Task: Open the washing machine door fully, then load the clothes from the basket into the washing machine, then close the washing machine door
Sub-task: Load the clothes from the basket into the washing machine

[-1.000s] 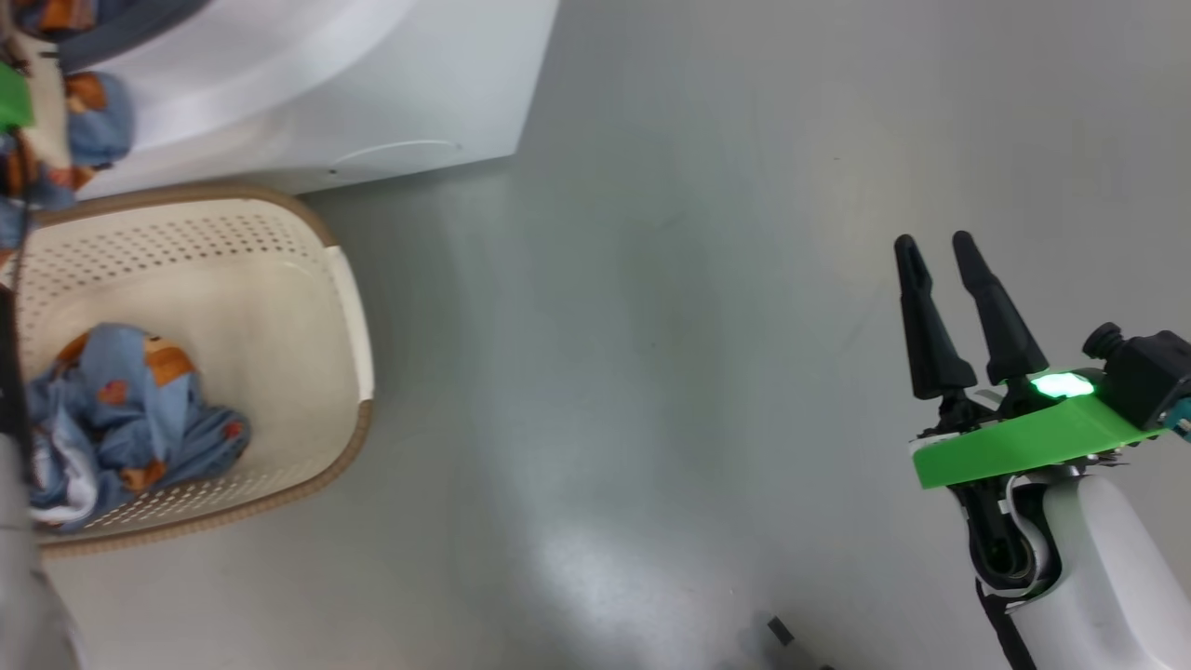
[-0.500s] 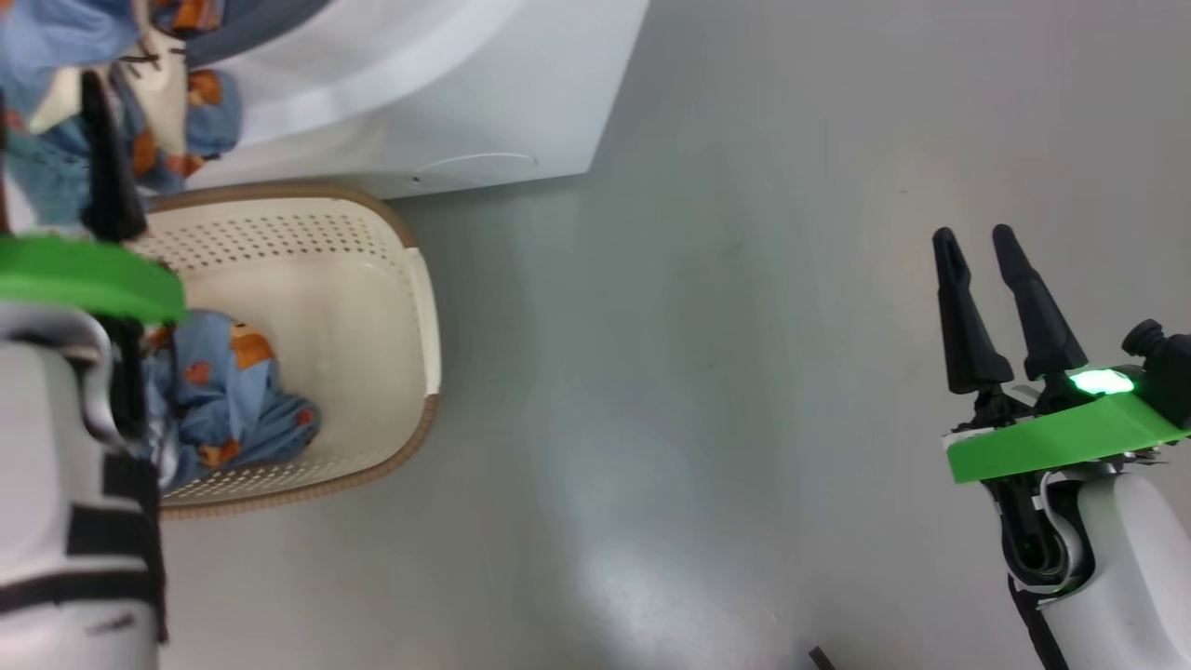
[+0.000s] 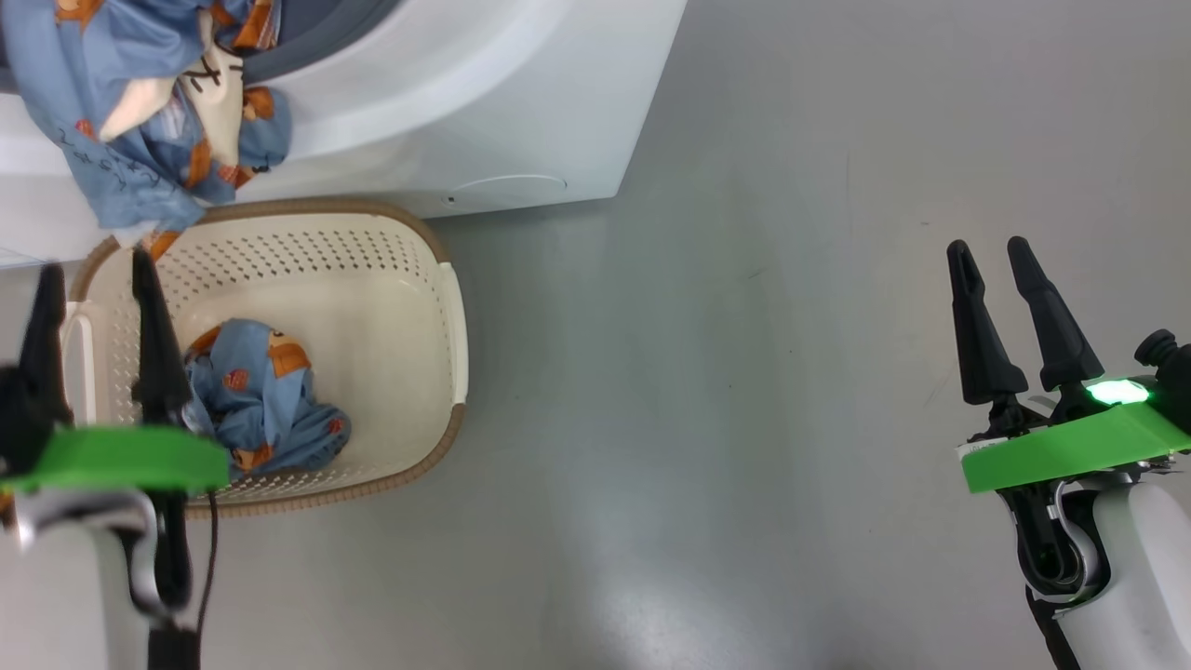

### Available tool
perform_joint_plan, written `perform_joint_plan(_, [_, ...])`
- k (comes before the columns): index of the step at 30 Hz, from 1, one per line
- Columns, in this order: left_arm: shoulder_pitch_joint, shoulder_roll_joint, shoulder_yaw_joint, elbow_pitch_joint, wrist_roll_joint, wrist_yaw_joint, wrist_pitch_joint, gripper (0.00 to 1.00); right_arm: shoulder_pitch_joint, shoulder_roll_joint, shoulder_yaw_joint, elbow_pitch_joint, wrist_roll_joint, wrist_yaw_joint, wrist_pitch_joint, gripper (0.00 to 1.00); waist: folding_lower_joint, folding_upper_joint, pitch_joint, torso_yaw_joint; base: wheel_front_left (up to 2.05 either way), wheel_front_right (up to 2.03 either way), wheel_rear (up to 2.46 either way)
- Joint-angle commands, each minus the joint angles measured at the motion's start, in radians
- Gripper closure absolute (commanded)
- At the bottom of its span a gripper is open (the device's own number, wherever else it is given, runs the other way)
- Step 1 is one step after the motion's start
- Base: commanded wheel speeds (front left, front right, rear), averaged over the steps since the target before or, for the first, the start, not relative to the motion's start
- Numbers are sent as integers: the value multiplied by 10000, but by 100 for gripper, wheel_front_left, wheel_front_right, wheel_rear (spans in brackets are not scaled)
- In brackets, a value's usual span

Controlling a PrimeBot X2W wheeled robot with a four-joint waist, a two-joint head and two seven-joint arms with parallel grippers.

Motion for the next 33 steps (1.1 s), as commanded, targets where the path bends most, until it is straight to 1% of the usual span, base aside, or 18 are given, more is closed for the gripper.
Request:
perform_joint_plan(1, [474, 184, 343, -497, 26, -22, -53, 0, 394, -151, 160, -187, -68, 16, -118, 0, 0, 0, -56, -1, 0, 0, 0])
perform_joint_plan(6, [1682, -21, 529, -1563, 0, -23, -53, 0, 428, -206, 194, -174, -58, 16, -118, 0, 0, 0, -145, -23, 0, 0, 0])
perform_joint_plan(10, [2314, -109, 642, -2157, -71, -16, -53, 0, 426, -248, 199, -158, -46, 16, -118, 0, 0, 0, -176, -24, 0, 0, 0])
perform_joint_plan(19, [2621, -156, 537, -2532, -265, 165, -53, 0, 410, -295, 180, -160, -30, 16, -118, 0, 0, 0, -174, 8, 0, 0, 0])
perform_joint_plan(26, [1995, -158, 384, -2103, -410, 141, -53, 0, 331, -280, 126, -219, -48, 16, -118, 0, 0, 0, 15, 75, 0, 0, 0])
perform_joint_plan(31, [982, -149, 405, -1153, -474, 66, -53, 0, 207, -219, 142, -254, -59, 16, -118, 0, 0, 0, 233, 79, 0, 0, 0])
perform_joint_plan(33, [499, -27, 371, -618, -410, 39, -53, 0, 149, -196, 182, -257, -59, 16, -118, 0, 0, 0, 325, 54, 0, 0, 0])
